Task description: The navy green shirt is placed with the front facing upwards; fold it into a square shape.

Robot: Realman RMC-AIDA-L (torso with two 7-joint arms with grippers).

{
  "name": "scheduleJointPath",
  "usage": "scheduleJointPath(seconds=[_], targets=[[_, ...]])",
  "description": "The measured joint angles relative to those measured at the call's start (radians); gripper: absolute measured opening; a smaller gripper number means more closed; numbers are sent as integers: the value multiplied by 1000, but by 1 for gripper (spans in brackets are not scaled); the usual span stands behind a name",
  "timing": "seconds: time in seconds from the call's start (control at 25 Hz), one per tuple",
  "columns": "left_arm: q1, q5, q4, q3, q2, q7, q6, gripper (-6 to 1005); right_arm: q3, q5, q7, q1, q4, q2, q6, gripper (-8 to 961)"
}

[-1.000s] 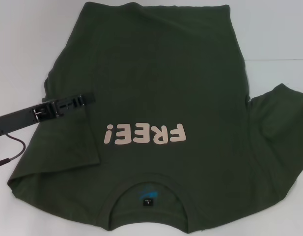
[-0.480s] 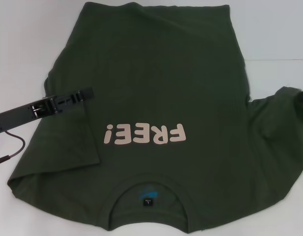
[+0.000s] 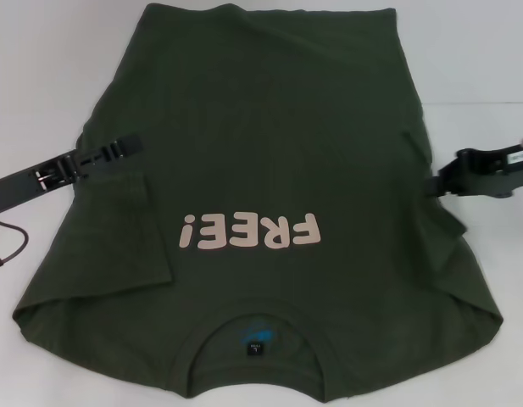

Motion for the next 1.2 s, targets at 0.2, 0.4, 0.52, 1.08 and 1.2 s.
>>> scheduleJointPath(seconds=[0.2, 0.4, 0.52, 1.08, 1.2], targets=[[8, -7, -1, -23, -2, -1, 0, 659, -16, 0, 2, 23, 4, 34, 20, 95], [10, -7, -1, -35, -4, -1, -1, 659, -17, 0, -4, 31, 25, 49, 49, 103], [10, -7, -1, -39, -5, -1, -1, 658, -12, 6, -21, 33, 54, 46, 65, 108], [15, 28, 2, -34, 21, -123, 10, 658, -14, 144, -98, -2, 134, -6, 25, 295], [28, 92, 18, -49, 51, -273, 78, 659, -10, 146, -98, -24, 119, -27, 6, 382]])
